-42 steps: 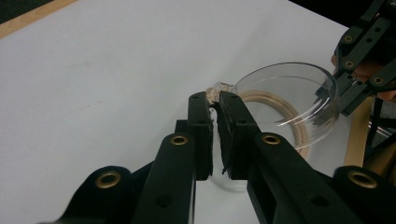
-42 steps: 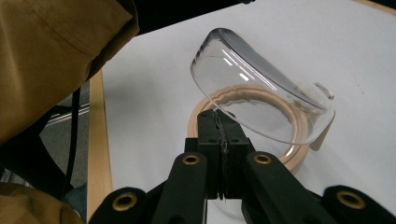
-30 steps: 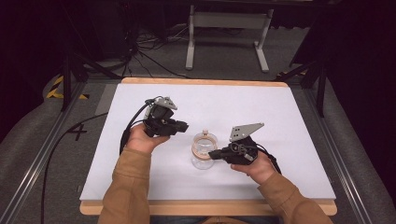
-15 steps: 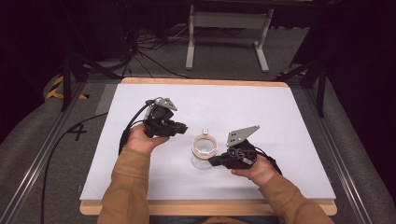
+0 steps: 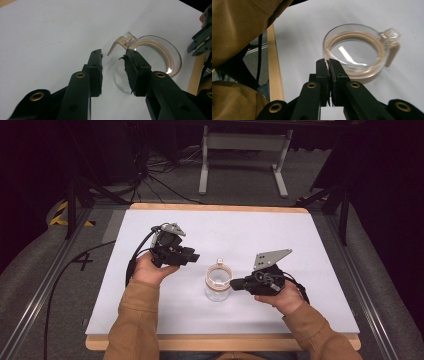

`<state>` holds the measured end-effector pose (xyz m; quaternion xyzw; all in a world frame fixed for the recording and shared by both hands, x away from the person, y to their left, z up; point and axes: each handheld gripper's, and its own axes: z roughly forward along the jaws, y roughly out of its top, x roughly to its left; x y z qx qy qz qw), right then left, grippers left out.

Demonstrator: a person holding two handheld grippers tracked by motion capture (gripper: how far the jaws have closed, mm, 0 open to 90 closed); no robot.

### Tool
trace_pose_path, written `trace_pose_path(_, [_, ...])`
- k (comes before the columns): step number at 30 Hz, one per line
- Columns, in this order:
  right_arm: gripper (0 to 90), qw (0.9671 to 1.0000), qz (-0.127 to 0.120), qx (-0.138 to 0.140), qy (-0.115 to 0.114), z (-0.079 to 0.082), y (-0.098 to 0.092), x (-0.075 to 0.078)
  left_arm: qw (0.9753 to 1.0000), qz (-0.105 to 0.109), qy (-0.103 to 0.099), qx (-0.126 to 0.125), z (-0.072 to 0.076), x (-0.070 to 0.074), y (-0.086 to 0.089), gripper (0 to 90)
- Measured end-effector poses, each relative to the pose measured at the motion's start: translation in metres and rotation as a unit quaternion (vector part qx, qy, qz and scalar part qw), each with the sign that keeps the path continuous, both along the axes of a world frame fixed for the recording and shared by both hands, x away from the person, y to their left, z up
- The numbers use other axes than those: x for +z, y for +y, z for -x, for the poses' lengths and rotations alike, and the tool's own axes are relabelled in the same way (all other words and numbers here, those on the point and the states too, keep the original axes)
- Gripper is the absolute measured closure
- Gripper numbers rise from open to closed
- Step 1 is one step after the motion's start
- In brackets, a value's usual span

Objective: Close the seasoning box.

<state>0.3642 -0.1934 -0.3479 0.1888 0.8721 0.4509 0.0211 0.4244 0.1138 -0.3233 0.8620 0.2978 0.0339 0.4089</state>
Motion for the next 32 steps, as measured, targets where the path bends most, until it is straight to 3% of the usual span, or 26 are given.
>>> trace_pose_path(3, [84.8, 0.9999, -0.003, -0.012, -0.008, -0.003, -0.008, 0.004, 0.9999, -0.002, -0.004, 0.009, 0.001, 0.000, 0.004, 64.7])
trace_pose_path(11, [82.3, 0.9958, -0.004, -0.086, -0.031, -0.024, -0.047, 0.013, 0.9992, -0.014, -0.002, 0.038, 0.001, -0.007, 0.017, 61.4])
trace_pose_path(15, [80.9, 0.9901, 0.007, -0.136, -0.035, -0.038, -0.068, 0.007, 0.9985, -0.017, 0.002, 0.052, -0.003, -0.015, 0.022, 60.8])
trace_pose_path(21, [77.3, 0.9801, 0.018, -0.197, -0.015, -0.056, -0.091, -0.011, 0.9974, -0.014, -0.002, 0.071, -0.012, -0.031, 0.029, 56.3])
trace_pose_path(24, [76.9, 0.9778, 0.018, -0.209, -0.007, -0.060, -0.096, -0.018, 0.9970, -0.010, 0.003, 0.077, -0.014, -0.035, 0.032, 54.2])
trace_pose_path(28, [76.0, 0.9773, 0.017, -0.211, -0.007, -0.061, -0.097, -0.019, 0.9962, 0.009, 0.007, 0.086, -0.014, -0.034, 0.035, 52.1])
trace_pose_path(32, [74.9, 0.9775, 0.016, -0.210, -0.010, -0.060, -0.096, -0.019, 0.9960, 0.014, 0.005, 0.088, -0.014, -0.034, 0.035, 50.1])
